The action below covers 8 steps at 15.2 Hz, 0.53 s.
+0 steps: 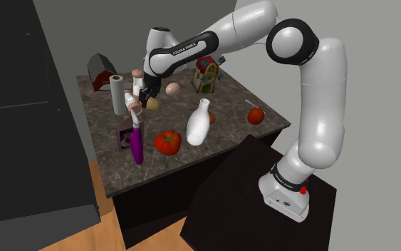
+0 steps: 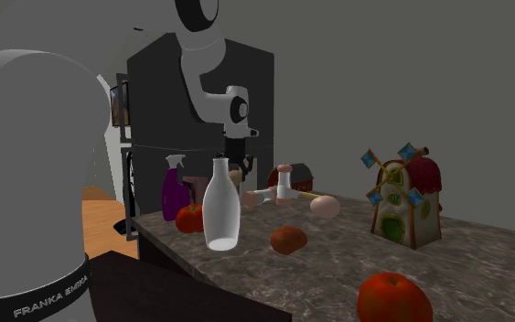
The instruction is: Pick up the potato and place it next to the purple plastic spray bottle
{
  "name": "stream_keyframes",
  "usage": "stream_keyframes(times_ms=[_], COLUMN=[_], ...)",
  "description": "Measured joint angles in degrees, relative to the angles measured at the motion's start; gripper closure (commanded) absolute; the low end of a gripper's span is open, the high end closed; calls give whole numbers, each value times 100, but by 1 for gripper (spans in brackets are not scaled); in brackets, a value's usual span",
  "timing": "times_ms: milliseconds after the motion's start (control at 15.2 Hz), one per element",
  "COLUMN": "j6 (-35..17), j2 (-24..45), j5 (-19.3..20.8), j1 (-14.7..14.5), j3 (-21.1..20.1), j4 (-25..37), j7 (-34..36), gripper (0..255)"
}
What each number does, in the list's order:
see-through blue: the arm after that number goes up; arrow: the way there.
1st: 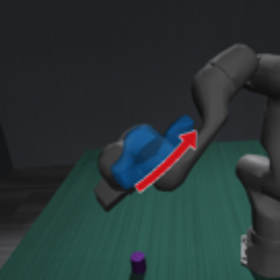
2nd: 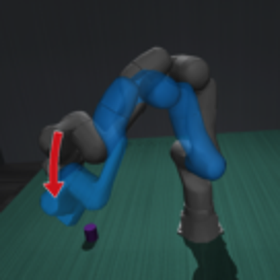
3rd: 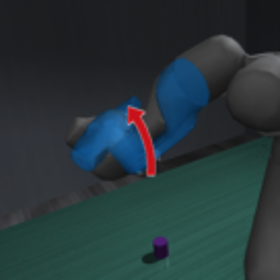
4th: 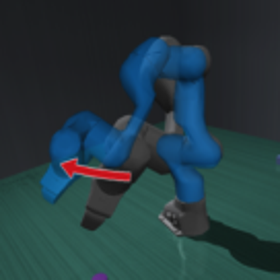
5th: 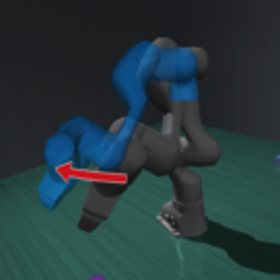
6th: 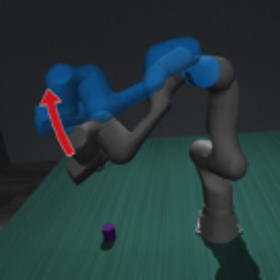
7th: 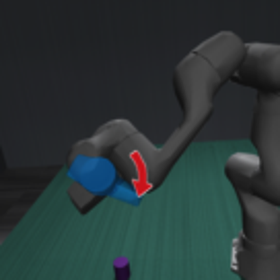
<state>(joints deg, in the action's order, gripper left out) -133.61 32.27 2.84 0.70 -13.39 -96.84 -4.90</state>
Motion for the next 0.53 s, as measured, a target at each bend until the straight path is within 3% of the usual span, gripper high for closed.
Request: stream_keyframes(times_ms=[528], j6=[460], j2=[-345], j5=[-74], j1=[44], j3=[-50], j4=[120], j7=[-21], gripper=[255])
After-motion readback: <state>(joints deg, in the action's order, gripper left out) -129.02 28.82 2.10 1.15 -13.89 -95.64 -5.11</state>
